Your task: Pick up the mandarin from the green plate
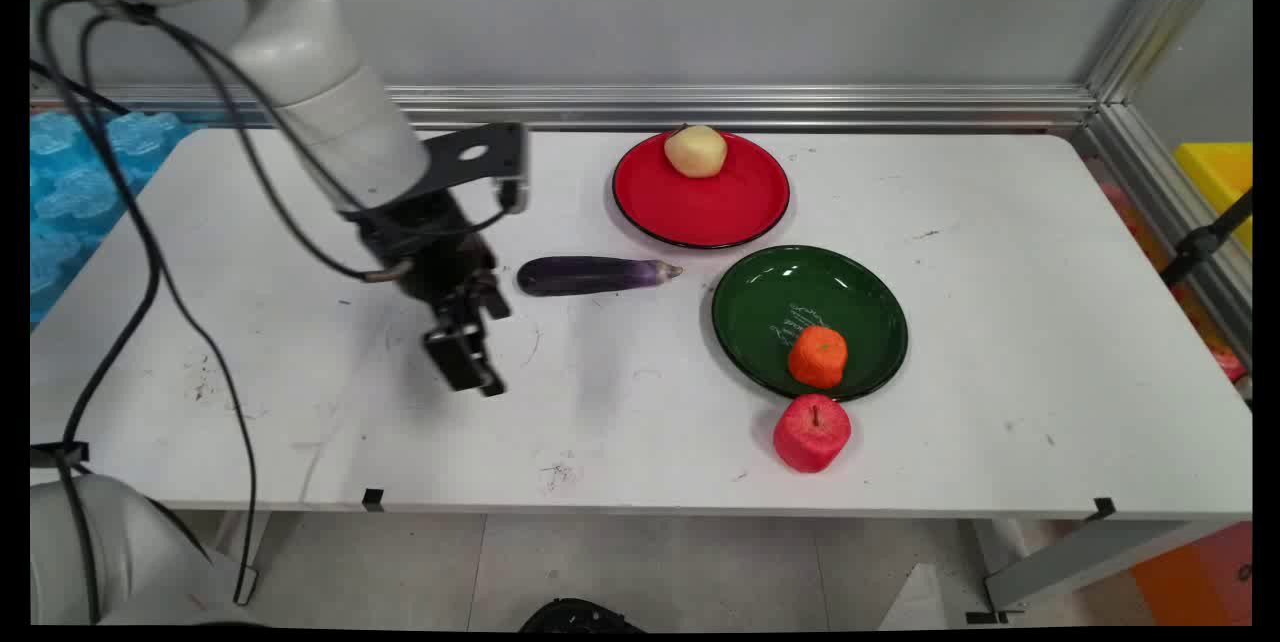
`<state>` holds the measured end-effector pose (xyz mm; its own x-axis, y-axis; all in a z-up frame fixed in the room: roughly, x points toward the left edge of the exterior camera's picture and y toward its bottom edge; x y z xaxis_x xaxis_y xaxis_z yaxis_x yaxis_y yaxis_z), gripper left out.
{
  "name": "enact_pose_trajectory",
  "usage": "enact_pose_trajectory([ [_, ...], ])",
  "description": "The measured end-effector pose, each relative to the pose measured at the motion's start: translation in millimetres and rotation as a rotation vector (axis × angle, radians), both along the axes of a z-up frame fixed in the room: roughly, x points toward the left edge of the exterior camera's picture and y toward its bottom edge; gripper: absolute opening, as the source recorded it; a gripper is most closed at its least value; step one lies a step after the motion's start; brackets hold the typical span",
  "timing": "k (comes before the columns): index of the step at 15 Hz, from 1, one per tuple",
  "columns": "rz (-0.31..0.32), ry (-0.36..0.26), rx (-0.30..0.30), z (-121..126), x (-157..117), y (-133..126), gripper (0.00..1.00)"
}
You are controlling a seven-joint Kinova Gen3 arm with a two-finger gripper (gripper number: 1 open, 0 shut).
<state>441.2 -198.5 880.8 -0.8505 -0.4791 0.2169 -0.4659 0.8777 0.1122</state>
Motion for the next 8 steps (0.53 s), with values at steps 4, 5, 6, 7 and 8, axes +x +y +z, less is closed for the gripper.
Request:
enact_pose_trajectory([
  [4,-0.012,0.039,-0.064,-1,-34,-25,1.0],
  [5,-0.019,0.052,-0.089,-1,-47,-35,1.0],
  [6,-0.027,0.064,-0.111,-2,-58,-43,1.0],
  [7,-0.033,0.072,-0.126,-3,-65,-48,1.0],
  [8,-0.038,0.078,-0.139,-4,-72,-52,1.0],
])
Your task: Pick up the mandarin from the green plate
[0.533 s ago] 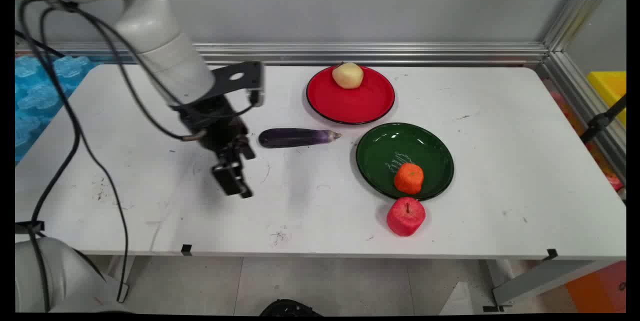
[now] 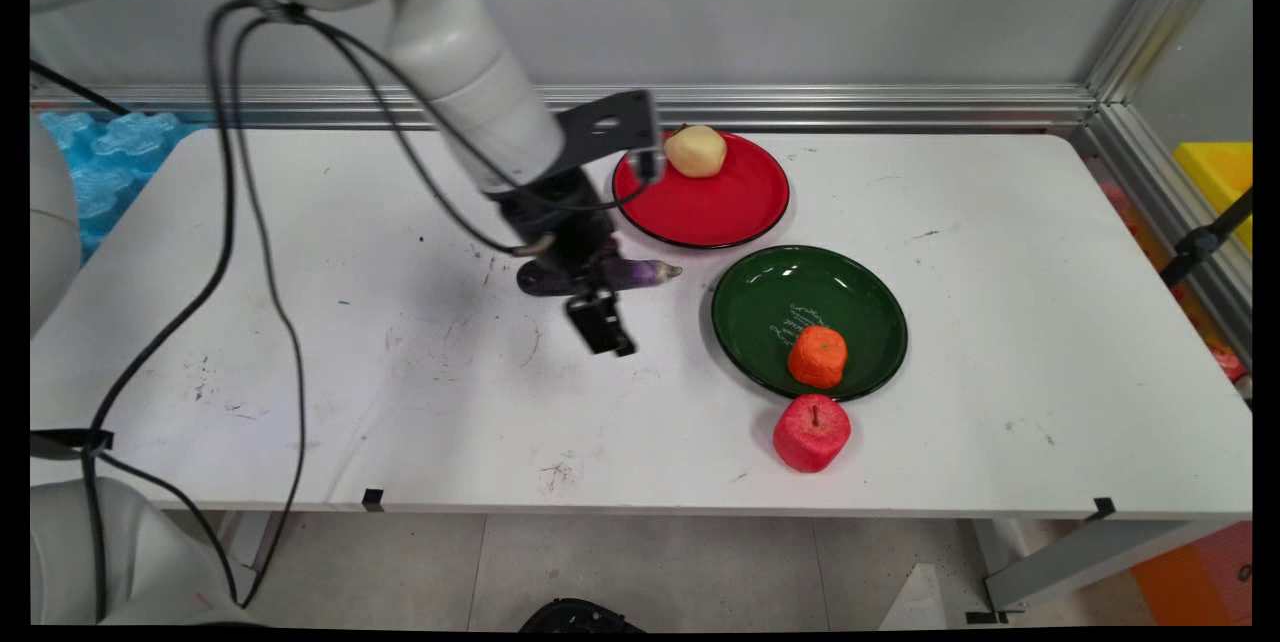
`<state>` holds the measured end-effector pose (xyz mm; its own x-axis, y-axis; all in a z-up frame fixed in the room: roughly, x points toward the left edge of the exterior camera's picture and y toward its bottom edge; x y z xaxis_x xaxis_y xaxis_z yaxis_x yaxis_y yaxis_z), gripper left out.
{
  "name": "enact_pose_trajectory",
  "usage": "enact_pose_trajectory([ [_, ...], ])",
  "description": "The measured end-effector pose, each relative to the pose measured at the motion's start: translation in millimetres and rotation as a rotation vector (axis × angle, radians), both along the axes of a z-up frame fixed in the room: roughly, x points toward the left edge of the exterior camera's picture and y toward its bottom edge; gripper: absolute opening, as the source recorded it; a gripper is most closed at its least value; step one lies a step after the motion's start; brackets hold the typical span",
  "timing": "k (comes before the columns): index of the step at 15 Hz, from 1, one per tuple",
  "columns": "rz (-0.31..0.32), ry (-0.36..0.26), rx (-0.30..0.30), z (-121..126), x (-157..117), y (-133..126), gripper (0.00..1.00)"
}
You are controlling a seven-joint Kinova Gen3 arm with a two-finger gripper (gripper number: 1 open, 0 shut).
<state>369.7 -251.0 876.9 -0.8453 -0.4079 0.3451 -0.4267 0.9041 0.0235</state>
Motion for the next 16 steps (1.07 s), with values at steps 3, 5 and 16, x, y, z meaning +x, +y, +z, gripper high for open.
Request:
enact_pose_trajectory([
  [3,-0.021,0.023,-0.046,-5,-24,-16,1.0],
  [5,-0.036,0.036,-0.074,-11,-40,-25,1.0],
  [16,-0.138,0.075,-0.189,-53,-109,-61,1.0],
])
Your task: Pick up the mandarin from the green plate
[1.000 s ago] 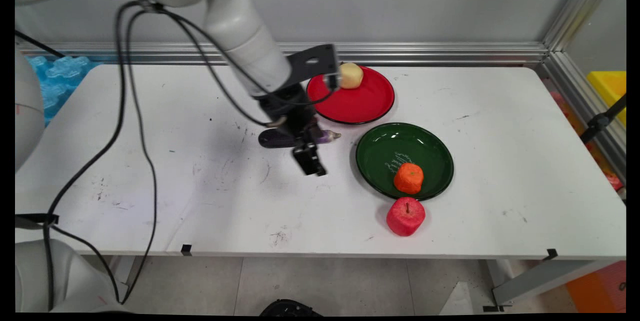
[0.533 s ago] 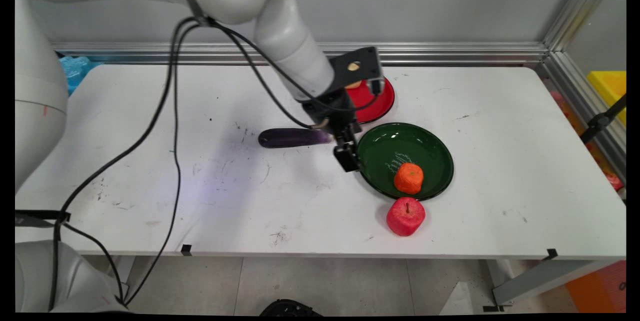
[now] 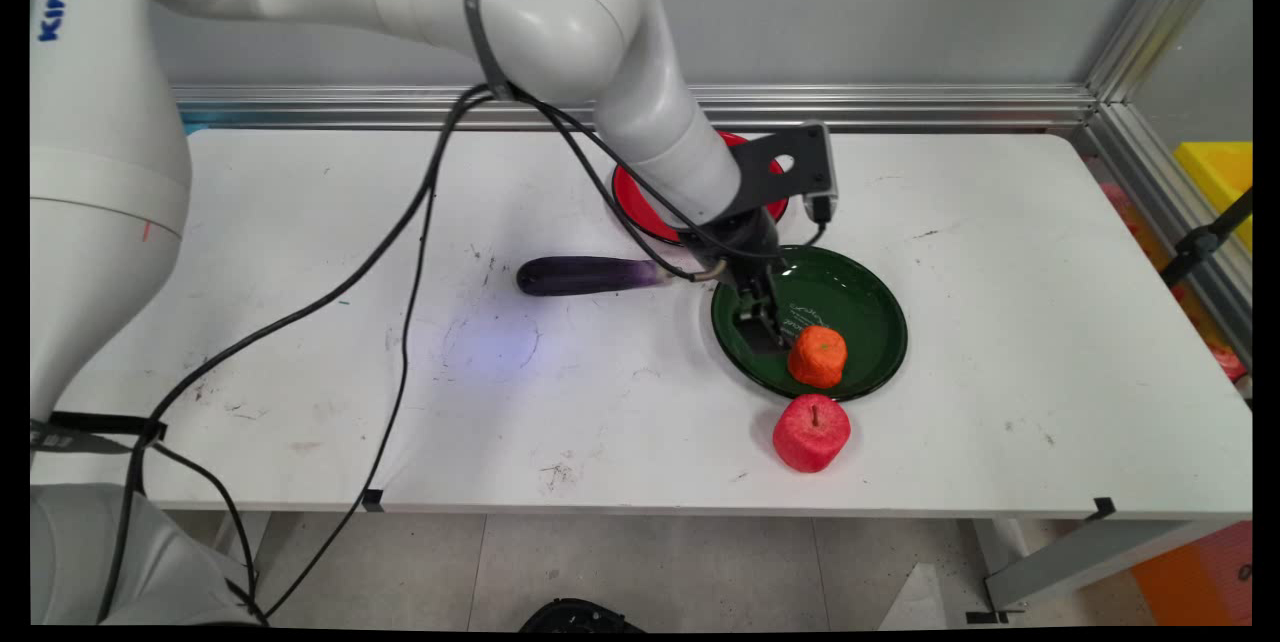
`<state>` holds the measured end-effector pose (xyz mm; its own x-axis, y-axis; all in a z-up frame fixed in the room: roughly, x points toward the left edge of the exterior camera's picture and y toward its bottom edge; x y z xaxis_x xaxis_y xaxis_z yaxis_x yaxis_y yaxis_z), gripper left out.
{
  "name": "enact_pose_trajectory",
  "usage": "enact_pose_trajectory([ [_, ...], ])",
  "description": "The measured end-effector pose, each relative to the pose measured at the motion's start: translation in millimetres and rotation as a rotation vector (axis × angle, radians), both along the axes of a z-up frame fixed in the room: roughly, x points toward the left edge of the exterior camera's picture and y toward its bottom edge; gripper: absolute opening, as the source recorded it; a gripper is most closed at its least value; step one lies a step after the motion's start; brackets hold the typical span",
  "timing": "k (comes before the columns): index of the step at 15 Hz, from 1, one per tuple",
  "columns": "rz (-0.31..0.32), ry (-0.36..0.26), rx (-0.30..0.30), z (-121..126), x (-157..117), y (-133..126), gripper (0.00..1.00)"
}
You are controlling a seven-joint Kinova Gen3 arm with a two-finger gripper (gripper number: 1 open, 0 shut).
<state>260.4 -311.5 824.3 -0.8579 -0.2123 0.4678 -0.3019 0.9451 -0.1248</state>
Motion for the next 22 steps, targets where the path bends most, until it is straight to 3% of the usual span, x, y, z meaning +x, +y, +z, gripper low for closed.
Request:
enact_pose_trajectory([
  [12,-0.097,0.012,-0.024,-36,-27,-17,1.0],
  [19,-0.118,0.012,-0.018,-51,-30,-24,1.0],
  [20,-0.119,0.013,-0.016,-53,-30,-25,0.0],
  [22,-0.121,0.016,-0.012,-56,-30,-26,0.0],
])
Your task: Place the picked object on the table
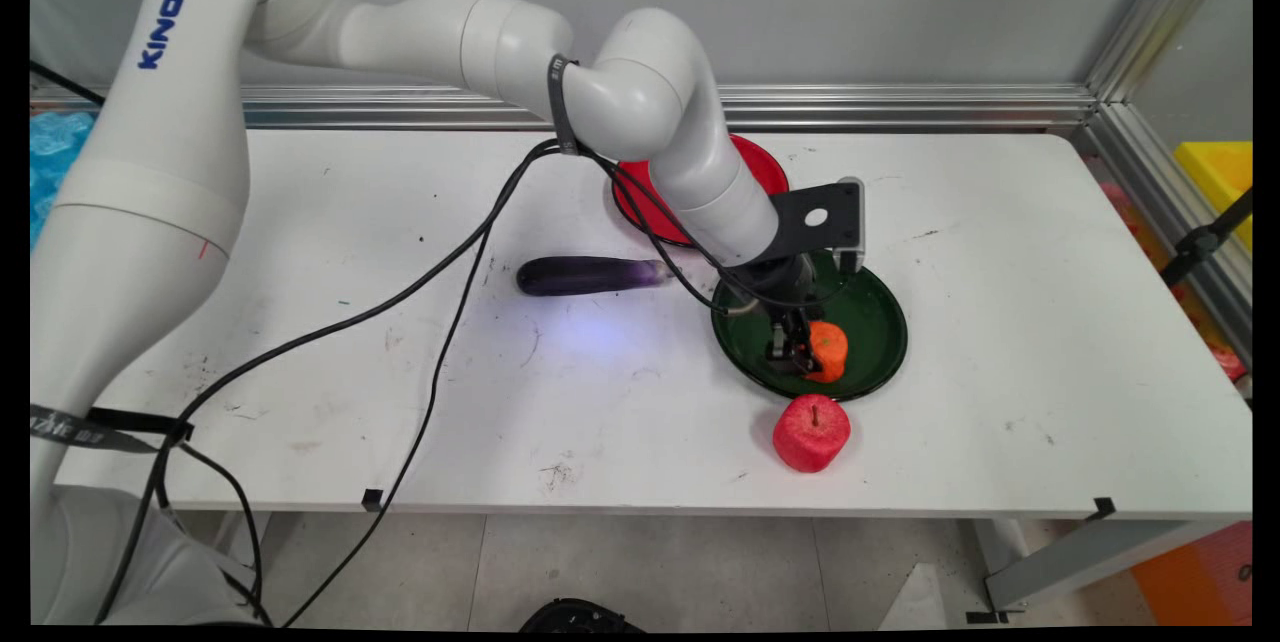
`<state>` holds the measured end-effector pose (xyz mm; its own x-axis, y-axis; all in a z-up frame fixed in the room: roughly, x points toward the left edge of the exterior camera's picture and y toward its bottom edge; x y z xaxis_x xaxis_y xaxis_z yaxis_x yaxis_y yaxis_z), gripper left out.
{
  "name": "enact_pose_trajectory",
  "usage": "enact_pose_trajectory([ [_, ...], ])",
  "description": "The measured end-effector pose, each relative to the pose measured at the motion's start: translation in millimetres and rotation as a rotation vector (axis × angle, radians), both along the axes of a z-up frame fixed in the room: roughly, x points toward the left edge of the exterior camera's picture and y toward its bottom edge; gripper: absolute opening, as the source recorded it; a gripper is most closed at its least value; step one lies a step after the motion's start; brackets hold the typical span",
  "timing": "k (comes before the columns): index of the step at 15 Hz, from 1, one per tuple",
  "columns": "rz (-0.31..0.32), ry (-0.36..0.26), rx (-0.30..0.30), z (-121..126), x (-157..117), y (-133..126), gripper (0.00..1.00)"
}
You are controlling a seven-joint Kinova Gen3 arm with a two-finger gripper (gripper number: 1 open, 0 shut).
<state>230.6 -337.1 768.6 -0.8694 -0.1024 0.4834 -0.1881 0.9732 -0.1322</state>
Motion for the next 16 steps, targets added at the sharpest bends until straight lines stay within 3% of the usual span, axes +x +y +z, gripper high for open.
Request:
enact_pose_trajectory([
  [10,0.011,0.021,0.032,0,3,-6,0.0],
  [16,0.074,0.028,0.043,32,21,-10,0.0],
])
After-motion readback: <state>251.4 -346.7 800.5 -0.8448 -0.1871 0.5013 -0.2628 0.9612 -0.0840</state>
